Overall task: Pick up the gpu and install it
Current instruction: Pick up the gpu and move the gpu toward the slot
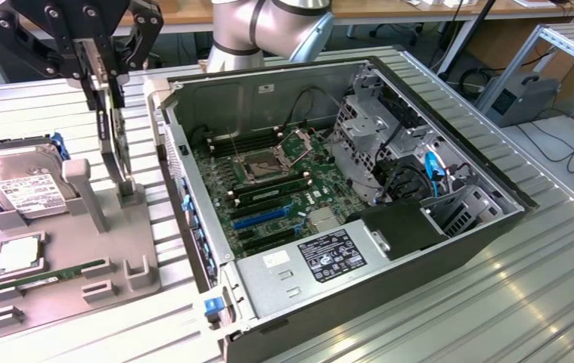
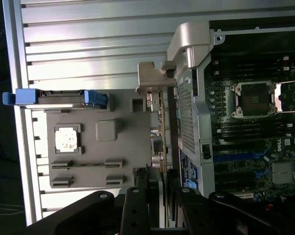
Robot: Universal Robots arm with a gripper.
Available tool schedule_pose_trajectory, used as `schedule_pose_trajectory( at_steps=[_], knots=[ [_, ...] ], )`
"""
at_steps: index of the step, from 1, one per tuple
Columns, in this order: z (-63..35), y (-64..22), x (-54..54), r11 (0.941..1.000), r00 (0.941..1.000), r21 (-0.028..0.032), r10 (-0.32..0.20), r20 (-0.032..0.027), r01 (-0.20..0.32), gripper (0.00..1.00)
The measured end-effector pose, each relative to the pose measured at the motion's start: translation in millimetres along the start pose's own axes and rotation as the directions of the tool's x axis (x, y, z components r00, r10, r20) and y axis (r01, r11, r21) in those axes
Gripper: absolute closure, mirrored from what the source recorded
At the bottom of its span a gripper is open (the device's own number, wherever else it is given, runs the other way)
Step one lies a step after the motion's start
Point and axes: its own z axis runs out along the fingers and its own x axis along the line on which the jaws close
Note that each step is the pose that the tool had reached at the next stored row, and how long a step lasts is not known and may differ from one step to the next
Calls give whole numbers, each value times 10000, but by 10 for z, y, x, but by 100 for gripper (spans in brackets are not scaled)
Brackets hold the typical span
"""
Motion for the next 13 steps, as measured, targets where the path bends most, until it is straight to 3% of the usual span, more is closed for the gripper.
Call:
schedule_pose_trajectory(
  at_steps=[13],
  knots=[
    [2, 7, -90, 10000, 10000, 0, 0, -1, 0, 73]
  ],
)
